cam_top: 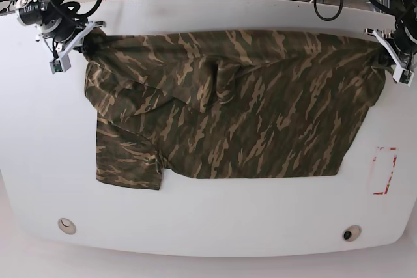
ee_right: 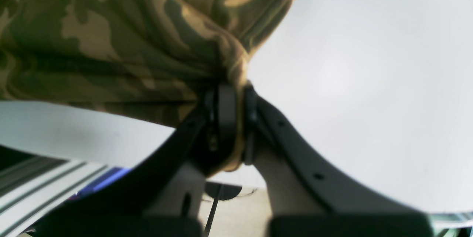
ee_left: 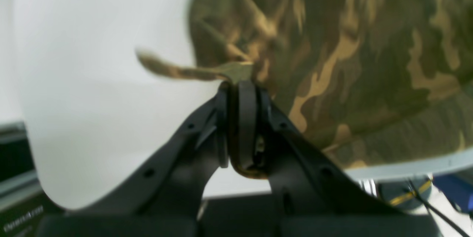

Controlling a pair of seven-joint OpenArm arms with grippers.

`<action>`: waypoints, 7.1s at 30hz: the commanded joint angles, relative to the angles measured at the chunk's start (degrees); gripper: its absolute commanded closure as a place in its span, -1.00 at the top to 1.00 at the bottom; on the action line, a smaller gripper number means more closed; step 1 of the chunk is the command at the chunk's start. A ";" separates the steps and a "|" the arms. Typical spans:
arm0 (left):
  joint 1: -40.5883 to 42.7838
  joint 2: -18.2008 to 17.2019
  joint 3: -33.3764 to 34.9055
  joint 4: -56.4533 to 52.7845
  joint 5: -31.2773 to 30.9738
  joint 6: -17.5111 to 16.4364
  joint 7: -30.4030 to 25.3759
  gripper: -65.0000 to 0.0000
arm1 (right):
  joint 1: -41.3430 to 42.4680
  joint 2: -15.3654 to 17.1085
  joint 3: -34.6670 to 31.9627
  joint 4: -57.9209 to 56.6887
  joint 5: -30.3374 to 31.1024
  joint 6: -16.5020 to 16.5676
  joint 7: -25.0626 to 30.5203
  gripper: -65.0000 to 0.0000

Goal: Fold the T-shirt properly
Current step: 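Lay the shirt flat by pulling both grippers back across the table, then release the shirt with the left gripper and move it toward the hem, then grasp the shirt hem corner with the left gripper, then lift the shirt with both grippers and swing it up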

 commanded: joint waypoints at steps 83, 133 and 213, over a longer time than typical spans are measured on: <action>-6.10 -1.69 2.17 0.73 1.34 0.76 1.54 0.31 | 15.67 7.06 -0.38 -36.74 18.00 -0.12 6.40 -0.91; -57.53 5.96 16.24 -74.26 18.14 0.85 -28.08 0.82 | 17.78 10.75 -1.17 -36.57 18.08 -0.12 6.31 -1.00; -90.41 2.18 13.16 -17.20 21.65 0.76 -7.07 -0.99 | 92.97 31.94 -52.77 -52.30 18.52 -0.12 0.34 -1.00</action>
